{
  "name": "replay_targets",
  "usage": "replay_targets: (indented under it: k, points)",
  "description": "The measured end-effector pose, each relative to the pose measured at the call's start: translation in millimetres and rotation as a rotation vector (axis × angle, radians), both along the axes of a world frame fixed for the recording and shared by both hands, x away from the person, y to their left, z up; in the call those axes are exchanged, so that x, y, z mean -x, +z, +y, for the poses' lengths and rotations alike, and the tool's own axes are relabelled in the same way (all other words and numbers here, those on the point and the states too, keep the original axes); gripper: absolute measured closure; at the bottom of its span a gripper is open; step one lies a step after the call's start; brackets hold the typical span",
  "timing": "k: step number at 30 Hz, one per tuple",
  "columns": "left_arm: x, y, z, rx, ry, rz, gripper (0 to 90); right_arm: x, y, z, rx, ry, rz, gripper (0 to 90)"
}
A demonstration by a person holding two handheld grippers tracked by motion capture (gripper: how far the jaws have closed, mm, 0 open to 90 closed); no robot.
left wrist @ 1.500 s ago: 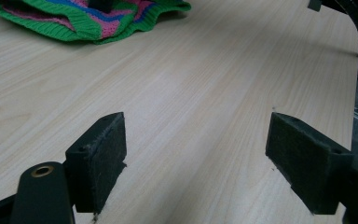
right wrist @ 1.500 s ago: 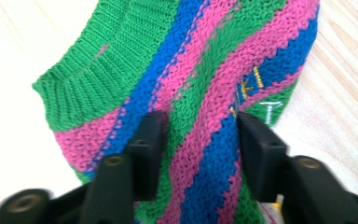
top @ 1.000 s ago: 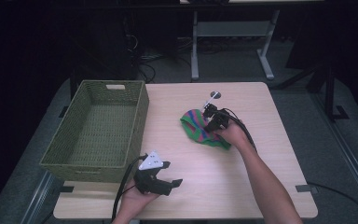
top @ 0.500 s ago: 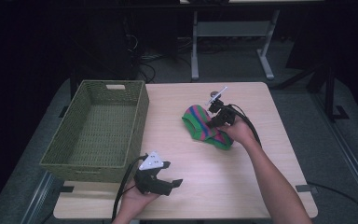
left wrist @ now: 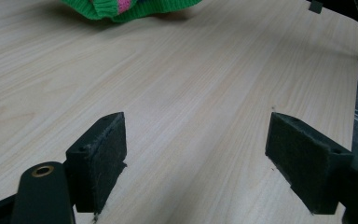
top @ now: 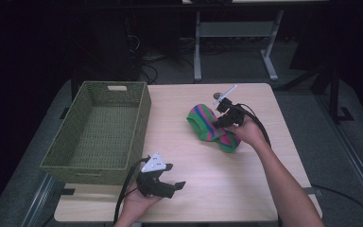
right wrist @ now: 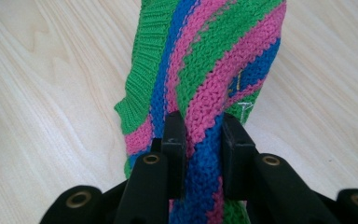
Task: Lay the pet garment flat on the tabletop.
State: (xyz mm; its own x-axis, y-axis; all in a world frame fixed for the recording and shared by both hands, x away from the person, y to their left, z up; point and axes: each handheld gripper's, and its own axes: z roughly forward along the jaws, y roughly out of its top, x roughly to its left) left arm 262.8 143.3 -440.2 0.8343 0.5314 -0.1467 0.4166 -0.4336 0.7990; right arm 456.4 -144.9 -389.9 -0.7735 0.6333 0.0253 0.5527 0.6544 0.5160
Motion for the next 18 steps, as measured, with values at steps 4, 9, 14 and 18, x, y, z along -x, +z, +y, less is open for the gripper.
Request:
replay_targets:
  k: [4, 9, 14, 18]
  points:
    - [0.0, 0.0, 0.0, 0.000, 0.000, -0.001, 20.0, 2.2, 7.7, -1.1, 0.000, 0.016, 0.003, 74.3]
    - [-0.4, 0.1, 1.2, -0.004, -0.001, -0.006, 20.0, 6.5, 17.1, -2.3, -0.009, 0.031, -0.015, 74.3]
    - [0.1, -0.2, 0.5, 0.002, 0.001, 0.000, 19.9, 13.3, 27.9, -5.5, -0.048, 0.032, -0.014, 74.3]
    - [0.3, 0.1, 0.3, 0.000, 0.001, 0.000, 19.9, 22.2, 35.7, -3.8, -0.058, 0.058, -0.030, 74.3]
